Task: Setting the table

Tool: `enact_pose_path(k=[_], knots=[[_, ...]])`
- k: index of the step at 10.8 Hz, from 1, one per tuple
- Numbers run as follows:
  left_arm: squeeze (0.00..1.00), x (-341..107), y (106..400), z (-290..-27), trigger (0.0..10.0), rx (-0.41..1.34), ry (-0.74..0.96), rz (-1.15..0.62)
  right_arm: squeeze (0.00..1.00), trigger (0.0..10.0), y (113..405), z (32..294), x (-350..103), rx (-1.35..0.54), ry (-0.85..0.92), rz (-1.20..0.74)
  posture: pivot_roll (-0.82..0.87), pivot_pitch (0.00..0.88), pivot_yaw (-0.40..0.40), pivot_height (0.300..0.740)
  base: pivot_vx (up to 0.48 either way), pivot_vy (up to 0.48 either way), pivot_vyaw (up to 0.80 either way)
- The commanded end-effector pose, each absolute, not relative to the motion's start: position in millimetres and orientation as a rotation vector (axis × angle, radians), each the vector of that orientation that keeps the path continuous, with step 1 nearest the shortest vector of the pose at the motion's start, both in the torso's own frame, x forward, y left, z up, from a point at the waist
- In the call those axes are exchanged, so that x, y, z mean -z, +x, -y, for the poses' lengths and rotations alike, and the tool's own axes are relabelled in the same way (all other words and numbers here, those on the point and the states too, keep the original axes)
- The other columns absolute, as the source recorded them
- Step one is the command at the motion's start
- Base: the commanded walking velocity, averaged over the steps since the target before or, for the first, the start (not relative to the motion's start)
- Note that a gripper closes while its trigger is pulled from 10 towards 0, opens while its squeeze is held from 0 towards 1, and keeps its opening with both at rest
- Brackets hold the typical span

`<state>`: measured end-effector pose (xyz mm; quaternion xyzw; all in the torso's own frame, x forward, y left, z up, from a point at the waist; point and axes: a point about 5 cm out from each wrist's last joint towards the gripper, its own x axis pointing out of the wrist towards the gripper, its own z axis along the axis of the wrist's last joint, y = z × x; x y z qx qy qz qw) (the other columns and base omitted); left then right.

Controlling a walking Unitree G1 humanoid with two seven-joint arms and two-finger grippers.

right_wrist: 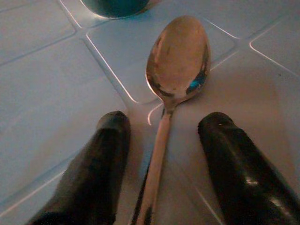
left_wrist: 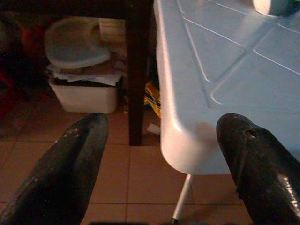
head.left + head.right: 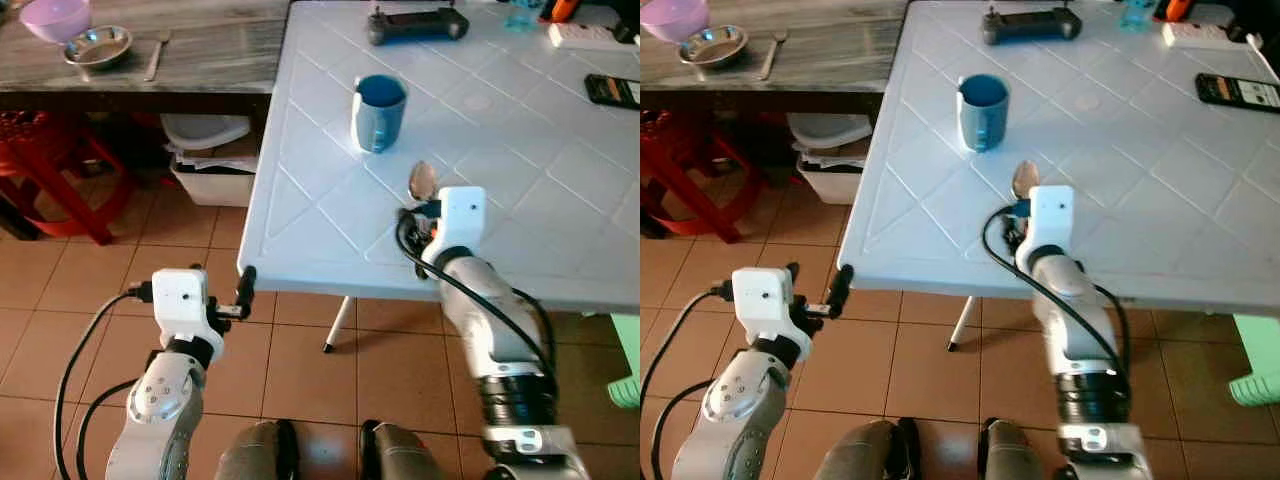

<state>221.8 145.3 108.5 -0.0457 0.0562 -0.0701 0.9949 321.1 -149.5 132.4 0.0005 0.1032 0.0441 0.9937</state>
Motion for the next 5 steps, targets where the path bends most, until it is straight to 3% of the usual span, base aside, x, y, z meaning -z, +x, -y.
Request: enact_pose_path(k=[1,5], knots=[[0.0,-110.8,219.9,-143.9,10.0,0.163,-0.095,-0.114,0.0,0.0,310.5,152.3,-103.2,-0.091,0.023,-0.36,0.02,0.191,0.056,0.74,0.0,0.0,0.0],[0.0,-110.7,217.1,-140.0,10.0,0.228,-0.115,-0.125,0.0,0.0,309.0,157.1,-99.2,-0.089,0.003,-0.388,0.03,0.19,0.06,0.74,0.0,0.0,0.0]])
